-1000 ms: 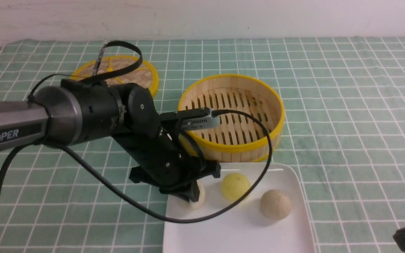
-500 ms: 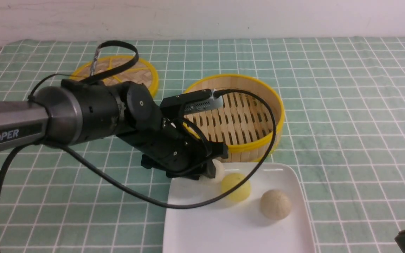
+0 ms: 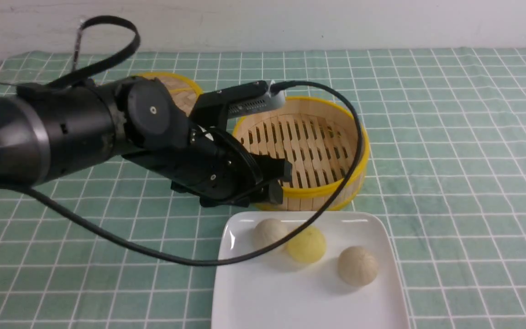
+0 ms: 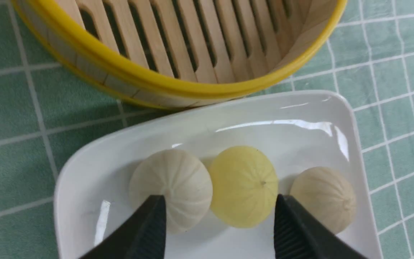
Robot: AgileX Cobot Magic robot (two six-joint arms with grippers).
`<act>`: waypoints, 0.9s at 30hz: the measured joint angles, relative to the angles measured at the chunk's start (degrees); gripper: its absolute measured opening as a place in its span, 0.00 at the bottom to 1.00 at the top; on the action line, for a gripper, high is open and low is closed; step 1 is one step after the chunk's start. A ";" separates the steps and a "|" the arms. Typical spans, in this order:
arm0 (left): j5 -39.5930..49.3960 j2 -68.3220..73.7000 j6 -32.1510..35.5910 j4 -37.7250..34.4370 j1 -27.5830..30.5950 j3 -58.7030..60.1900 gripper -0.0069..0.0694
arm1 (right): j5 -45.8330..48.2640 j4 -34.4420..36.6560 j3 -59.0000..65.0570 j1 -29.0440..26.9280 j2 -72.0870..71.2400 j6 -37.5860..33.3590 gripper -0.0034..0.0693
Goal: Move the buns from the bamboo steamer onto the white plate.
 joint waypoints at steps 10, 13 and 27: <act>2.12 -6.68 0.00 3.45 0.00 0.00 0.51 | -19.10 -19.46 4.38 0.00 -14.42 17.93 0.10; 3.71 -6.68 0.00 3.94 0.00 0.15 0.40 | -26.88 -19.28 7.81 0.00 -13.18 17.87 0.05; 9.27 -6.68 0.49 8.49 0.00 0.27 0.09 | -33.63 -18.96 11.05 0.00 -8.76 17.87 0.03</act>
